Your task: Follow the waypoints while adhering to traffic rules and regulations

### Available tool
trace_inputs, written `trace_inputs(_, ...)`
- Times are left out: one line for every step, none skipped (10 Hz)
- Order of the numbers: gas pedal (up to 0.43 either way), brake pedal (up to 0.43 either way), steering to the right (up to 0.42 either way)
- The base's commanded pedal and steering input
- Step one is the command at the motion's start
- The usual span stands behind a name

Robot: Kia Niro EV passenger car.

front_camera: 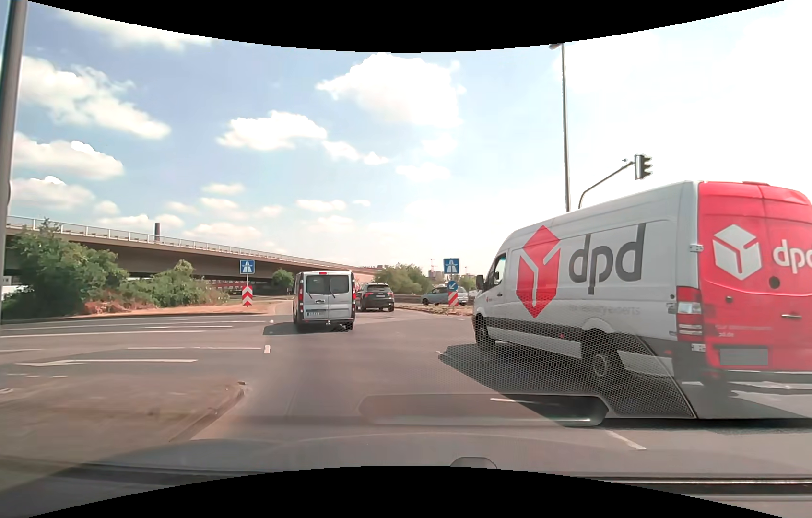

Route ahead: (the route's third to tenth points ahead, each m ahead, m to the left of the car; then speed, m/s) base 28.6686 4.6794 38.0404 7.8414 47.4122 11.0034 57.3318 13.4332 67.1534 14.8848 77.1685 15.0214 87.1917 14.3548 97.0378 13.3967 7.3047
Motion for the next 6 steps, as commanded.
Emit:
trace_inputs(0.197,0.0,-0.164)
trace_inputs(0.197,0.0,-0.164)
trace_inputs(0.197,0.0,-0.163)
trace_inputs(0.197,0.0,-0.163)
trace_inputs(0.22,0.0,-0.161)
trace_inputs(0.228,0.0,-0.155)
